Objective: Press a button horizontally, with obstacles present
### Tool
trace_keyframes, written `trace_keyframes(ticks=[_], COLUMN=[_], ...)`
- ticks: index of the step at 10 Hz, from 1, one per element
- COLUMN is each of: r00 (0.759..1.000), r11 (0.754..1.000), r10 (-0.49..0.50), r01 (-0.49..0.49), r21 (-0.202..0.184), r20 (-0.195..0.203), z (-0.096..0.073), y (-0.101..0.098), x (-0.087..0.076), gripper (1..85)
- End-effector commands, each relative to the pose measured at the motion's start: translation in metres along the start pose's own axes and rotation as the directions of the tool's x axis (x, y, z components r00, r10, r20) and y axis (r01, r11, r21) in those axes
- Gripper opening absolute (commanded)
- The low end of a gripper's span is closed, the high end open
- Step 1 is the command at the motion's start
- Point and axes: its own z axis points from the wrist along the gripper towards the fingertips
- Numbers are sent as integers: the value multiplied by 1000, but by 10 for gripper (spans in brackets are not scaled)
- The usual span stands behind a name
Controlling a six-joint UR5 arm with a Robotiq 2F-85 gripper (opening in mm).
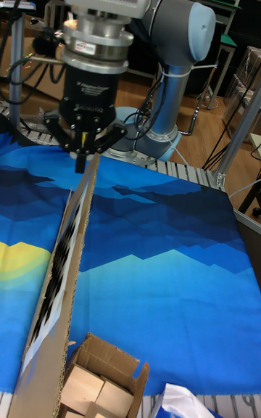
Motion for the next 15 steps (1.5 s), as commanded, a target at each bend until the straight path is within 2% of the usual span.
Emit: trace_keyframes(ticks=[1, 4, 6, 7, 8, 11, 13, 15], r00=[996, 988, 982, 980, 975, 962, 957, 952], r11=[996, 988, 982, 980, 976, 967, 966, 966], r10=[88, 153, 186, 197, 219, 254, 260, 256], r01=[-87, -152, -187, -197, -218, -253, -259, -257], r21=[20, 34, 2, 0, -19, -27, -25, -14], r20=[-14, -4, 9, 15, 28, 96, 132, 168], z=[-16, -21, -17, -12, -4, 28, 52, 83], y=[37, 76, 96, 101, 112, 137, 147, 149], x=[11, 5, 1, 1, 0, -10, -18, -32], gripper=[10, 10, 10, 10, 10, 10, 10, 10])
